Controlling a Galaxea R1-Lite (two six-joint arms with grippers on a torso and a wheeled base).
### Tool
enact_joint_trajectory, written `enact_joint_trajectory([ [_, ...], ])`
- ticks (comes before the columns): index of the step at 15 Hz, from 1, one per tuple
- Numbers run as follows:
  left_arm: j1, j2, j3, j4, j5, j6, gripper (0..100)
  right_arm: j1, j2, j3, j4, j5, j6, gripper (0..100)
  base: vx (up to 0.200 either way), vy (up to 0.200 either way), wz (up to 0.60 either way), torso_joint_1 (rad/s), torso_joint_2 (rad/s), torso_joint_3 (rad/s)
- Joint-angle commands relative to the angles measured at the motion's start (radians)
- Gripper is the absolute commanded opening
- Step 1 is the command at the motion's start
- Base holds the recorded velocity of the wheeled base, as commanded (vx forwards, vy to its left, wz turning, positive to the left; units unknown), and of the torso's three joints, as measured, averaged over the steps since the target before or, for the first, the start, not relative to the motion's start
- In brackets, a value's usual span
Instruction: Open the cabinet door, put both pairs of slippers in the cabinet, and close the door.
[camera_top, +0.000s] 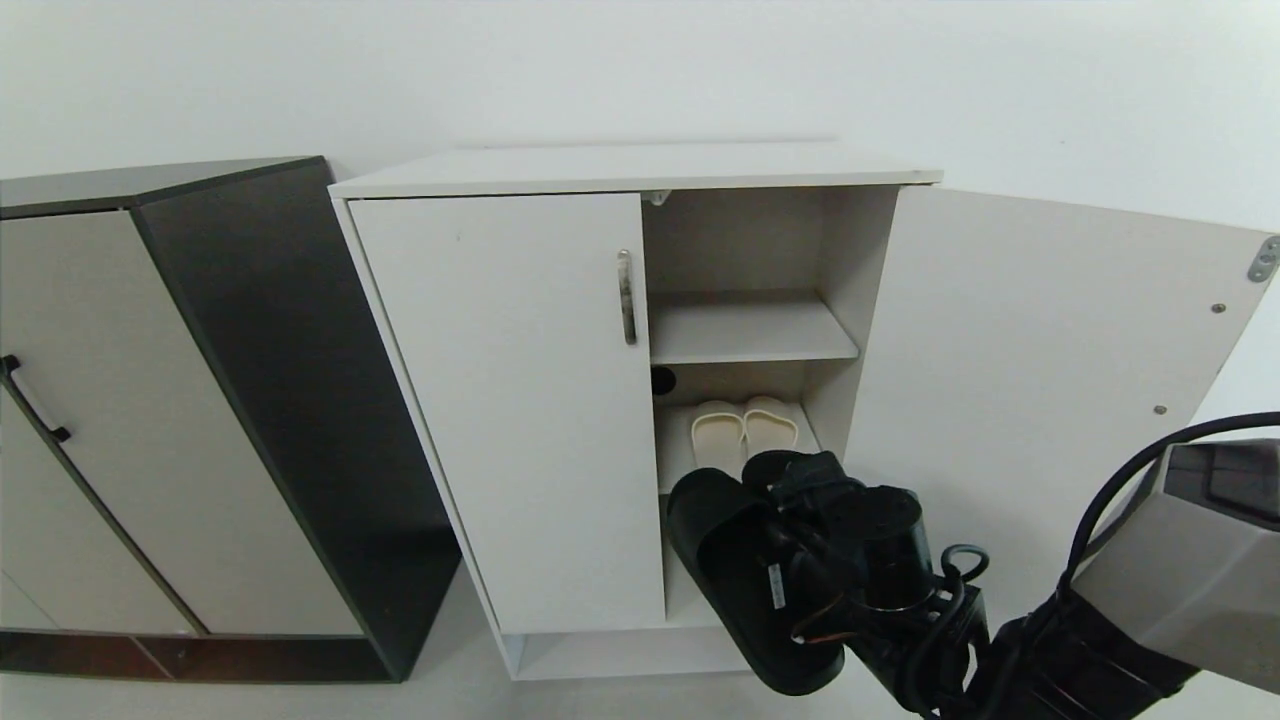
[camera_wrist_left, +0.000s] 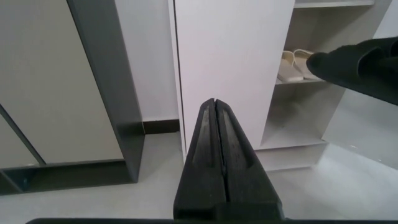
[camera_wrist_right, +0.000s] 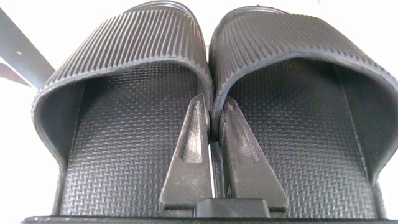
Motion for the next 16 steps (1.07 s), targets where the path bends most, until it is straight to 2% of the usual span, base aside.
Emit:
enact_joint_trajectory([
  [1, 0.0, 0.001, 0.0, 0.001, 0.0, -0.002, 0, 0.0, -0.005, -0.034, 0.04, -0.019, 0.005, 0, 0.0, 0.0, 0.0, -0.022, 0.2, 0.183],
  [4, 0.0, 0.001, 0.0, 0.001, 0.0, -0.003, 0, 0.019, -0.039, -0.158, 0.26, -0.104, 0.127, 0, 0.0, 0.0, 0.0, -0.003, 0.07, 0.05],
  [5, 0.0, 0.001, 0.0, 0.001, 0.0, -0.002, 0, 0.028, -0.059, -0.247, 0.444, -0.137, 0.205, 0, 0.0, 0.0, 0.0, 0.0, 0.0, 0.0],
  [6, 0.0, 0.0, 0.0, 0.0, 0.0, -0.002, 0, 0.037, -0.064, -0.315, 0.556, -0.153, 0.261, 0, 0.0, 0.0, 0.0, 0.0, 0.0, 0.0],
  [7, 0.0, 0.001, 0.0, 0.001, 0.0, 0.0, 0, 0.045, -0.064, -0.347, 0.603, -0.16, 0.289, 0, 0.0, 0.0, 0.0, 0.0, 0.0, 0.0],
  [8, 0.0, 0.001, 0.0, 0.001, 0.0, 0.001, 0, 0.054, -0.062, -0.442, 0.721, -0.182, 0.35, 0, 0.0, 0.0, 0.0, 0.0, 0.0, 0.0],
  [9, 0.0, 0.001, 0.0, 0.001, 0.0, 0.001, 0, 0.059, -0.06, -0.499, 0.784, -0.206, 0.372, 0, 0.0, 0.0, 0.0, 0.0, 0.0, 0.0],
  [11, 0.0, 0.001, 0.0, 0.001, 0.0, 0.003, 0, 0.059, -0.06, -0.591, 0.846, -0.249, 0.378, 0, 0.0, 0.0, 0.0, 0.0, 0.0, 0.0],
  [13, 0.0, 0.001, 0.0, 0.001, 0.0, 0.001, 0, 0.059, -0.064, -0.64, 0.849, -0.279, 0.358, 0, 0.0, 0.0, 0.0, 0.0, 0.0, 0.0],
  [16, 0.0, 0.001, 0.0, 0.001, 0.0, 0.003, 0, 0.059, -0.059, -0.66, 0.839, -0.346, 0.295, 0, 0.0, 0.0, 0.0, 0.0, 0.0, 0.0],
])
